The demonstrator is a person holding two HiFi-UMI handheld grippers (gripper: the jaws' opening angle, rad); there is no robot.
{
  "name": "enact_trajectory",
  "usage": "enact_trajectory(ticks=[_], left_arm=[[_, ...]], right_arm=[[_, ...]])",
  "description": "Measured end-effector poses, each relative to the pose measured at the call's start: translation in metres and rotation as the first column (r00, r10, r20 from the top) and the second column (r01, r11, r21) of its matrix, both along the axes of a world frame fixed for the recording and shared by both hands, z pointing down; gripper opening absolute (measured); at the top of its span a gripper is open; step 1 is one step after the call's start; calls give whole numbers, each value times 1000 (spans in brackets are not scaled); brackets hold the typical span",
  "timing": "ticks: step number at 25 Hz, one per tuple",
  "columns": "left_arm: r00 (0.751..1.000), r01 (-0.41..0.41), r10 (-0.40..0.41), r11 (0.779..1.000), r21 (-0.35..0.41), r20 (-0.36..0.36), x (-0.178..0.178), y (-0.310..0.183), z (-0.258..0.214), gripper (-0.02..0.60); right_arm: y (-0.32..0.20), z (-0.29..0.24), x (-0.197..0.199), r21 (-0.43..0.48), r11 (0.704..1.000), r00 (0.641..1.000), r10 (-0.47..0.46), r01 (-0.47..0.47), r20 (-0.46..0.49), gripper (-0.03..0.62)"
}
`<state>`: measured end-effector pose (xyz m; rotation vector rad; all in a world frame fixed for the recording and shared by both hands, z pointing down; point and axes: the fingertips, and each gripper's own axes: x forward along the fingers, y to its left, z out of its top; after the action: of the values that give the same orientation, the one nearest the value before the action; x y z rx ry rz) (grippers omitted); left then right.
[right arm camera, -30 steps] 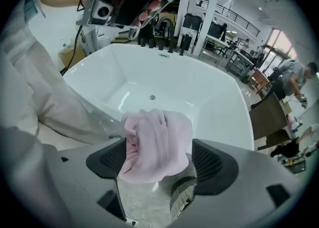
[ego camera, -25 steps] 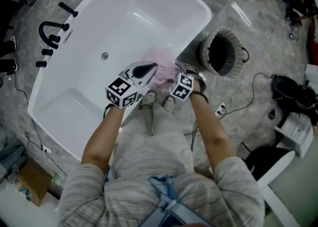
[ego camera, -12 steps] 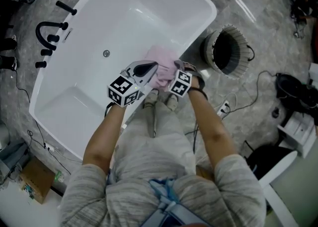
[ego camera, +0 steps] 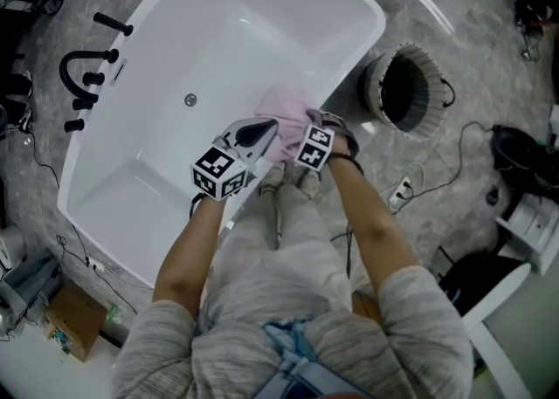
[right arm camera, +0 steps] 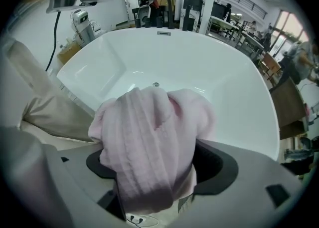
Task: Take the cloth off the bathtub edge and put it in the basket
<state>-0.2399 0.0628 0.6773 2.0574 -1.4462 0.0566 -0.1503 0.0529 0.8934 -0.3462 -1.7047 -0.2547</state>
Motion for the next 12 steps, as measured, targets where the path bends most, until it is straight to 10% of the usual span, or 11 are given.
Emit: enact_trajectory(ticks=[12], left_arm=[[999, 38, -38, 999, -12, -10, -15, -1, 10, 2]], right_arm=[[-5, 10, -3, 7, 1000, 1000, -15, 15, 10, 382]])
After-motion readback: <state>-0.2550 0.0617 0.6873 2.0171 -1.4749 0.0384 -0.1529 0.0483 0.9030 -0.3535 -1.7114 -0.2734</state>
